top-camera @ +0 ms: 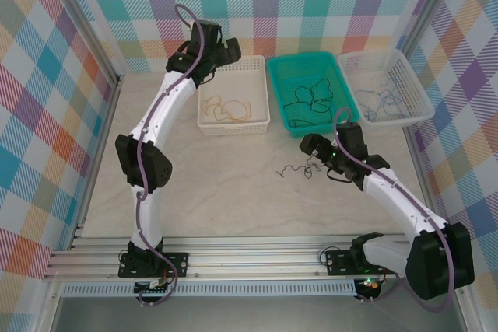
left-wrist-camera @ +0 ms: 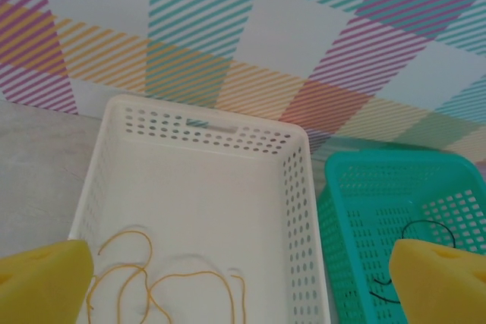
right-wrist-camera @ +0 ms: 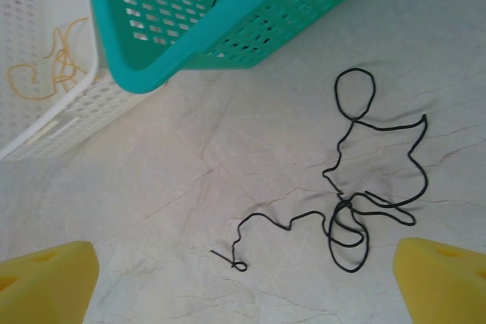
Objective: Untangle the cables
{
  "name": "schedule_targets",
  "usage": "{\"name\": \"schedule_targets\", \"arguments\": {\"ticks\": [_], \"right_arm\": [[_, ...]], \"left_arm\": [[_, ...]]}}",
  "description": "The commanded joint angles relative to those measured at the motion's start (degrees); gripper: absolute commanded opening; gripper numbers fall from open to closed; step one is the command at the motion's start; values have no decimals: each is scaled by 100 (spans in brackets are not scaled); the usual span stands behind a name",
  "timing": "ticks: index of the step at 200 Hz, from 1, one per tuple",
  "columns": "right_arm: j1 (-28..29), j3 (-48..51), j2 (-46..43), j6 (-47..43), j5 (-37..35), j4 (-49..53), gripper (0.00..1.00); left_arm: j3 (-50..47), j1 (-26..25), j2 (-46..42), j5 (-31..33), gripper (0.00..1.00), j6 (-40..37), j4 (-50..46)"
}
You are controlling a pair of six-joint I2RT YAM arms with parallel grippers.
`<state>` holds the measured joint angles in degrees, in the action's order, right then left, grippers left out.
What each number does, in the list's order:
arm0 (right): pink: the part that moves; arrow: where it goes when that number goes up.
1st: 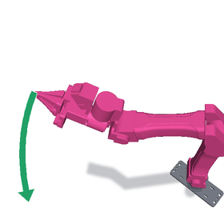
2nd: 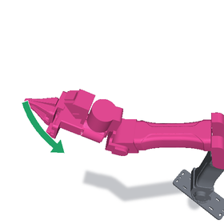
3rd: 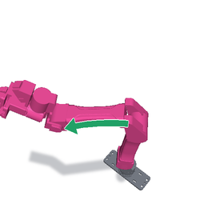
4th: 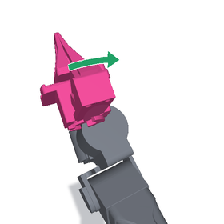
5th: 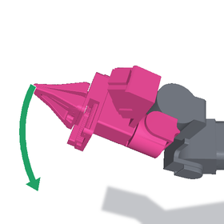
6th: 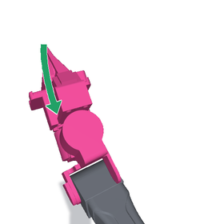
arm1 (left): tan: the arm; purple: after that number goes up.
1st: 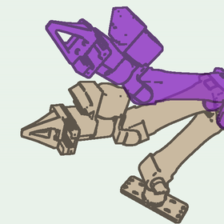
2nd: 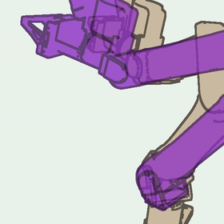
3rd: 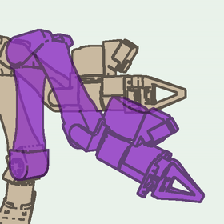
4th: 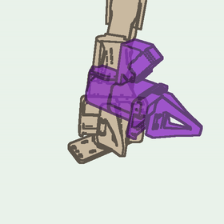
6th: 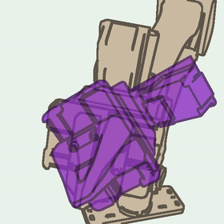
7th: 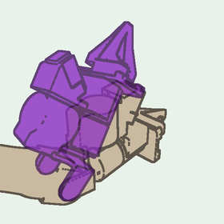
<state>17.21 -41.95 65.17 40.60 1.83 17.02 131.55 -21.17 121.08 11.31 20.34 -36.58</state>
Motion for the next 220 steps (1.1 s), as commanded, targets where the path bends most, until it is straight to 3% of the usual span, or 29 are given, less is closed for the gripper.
{"name": "schedule_targets", "arguments": {"ticks": [1,50,110,220], "right_arm": [[-60,-222,105,-210,-398,305,100],[-272,-42,292,-197,-687,296,95],[-368,106,622,-378,-579,239,92],[-368,-39,1666,-475,-385,32,90]], "left_arm": [[-182,69,-299,-483,100,107,81],[-950,60,-799,-1007,100,386,486],[-2904,-165,-2008,-1445,100,461,1326],[-6589,-1020,-4273,-1101,100,655,2763]]}}
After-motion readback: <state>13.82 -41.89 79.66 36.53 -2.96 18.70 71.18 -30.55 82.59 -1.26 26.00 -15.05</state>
